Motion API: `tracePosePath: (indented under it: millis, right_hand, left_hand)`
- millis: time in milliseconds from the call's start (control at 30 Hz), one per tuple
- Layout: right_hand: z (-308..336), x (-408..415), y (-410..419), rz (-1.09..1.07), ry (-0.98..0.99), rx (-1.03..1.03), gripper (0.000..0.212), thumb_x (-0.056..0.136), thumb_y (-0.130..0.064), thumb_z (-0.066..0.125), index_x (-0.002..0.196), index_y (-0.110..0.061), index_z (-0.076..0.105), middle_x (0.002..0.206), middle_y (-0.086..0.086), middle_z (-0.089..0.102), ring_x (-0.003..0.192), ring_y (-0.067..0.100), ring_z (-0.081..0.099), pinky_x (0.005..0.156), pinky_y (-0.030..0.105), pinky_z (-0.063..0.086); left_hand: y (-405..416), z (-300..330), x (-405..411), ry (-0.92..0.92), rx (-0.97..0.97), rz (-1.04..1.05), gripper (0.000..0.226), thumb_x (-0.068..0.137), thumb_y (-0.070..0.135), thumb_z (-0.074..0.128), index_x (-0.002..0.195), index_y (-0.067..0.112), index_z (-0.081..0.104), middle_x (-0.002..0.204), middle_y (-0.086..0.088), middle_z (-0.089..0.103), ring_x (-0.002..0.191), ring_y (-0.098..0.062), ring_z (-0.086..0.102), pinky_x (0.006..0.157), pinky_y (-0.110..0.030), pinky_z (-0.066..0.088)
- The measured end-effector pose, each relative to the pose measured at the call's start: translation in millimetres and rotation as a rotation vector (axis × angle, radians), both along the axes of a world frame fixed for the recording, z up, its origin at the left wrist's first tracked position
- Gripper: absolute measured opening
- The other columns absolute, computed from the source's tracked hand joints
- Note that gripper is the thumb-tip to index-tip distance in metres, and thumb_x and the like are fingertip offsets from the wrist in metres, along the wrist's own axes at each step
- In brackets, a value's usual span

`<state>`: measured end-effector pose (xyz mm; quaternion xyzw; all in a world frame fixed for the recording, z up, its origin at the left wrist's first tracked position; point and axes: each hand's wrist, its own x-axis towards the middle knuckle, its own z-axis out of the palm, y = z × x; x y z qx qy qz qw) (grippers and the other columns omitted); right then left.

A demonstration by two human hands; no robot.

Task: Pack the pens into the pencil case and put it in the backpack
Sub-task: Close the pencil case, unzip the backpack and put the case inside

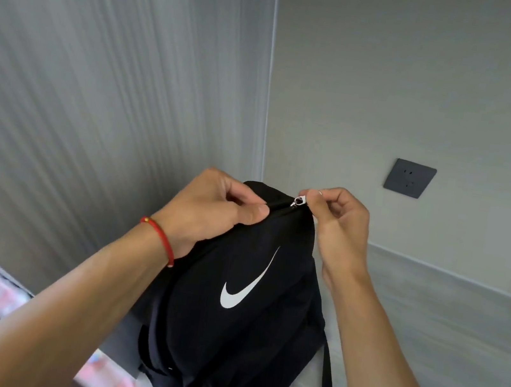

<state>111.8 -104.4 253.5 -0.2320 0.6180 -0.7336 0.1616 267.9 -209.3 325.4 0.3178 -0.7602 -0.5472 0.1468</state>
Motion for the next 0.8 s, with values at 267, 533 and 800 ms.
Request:
tracePosePath:
  millis: [267,533,800]
  right_hand:
    - [-51,-40,1,-0.047,-0.313,0.162,0.007,0.085,-0.013,0.070,0.083,-0.010,0.077,0.093,0.007,0.079,0.099,0.023,0.073,0.095,0.038,0.055]
    - [-152,-42,30,0.039,-0.588,0.451,0.016,0.089,-0.005,0.060,0.099,-0.002,0.072,0.104,0.007,0.075,0.104,0.021,0.068,0.093,0.041,0.054]
    - [-81,-45,59,0.221,-0.095,0.125,0.027,0.103,-0.035,0.052,0.124,-0.031,0.068,0.131,-0.006,0.068,0.127,0.016,0.060,0.105,0.039,0.046]
  left_hand:
    - [-5,-3,9,0.034,-0.059,0.041,0.010,0.082,0.015,0.077,0.080,0.024,0.081,0.081,0.001,0.079,0.081,-0.014,0.076,0.073,-0.027,0.059]
    - [-6,-3,13,0.014,-0.080,0.086,0.008,0.083,0.012,0.076,0.080,0.018,0.080,0.082,-0.002,0.079,0.085,-0.018,0.074,0.084,-0.032,0.056]
    - [0,-8,18,0.044,-0.261,0.107,0.004,0.086,0.027,0.074,0.087,0.027,0.078,0.082,-0.007,0.076,0.084,-0.034,0.070,0.079,-0.049,0.059]
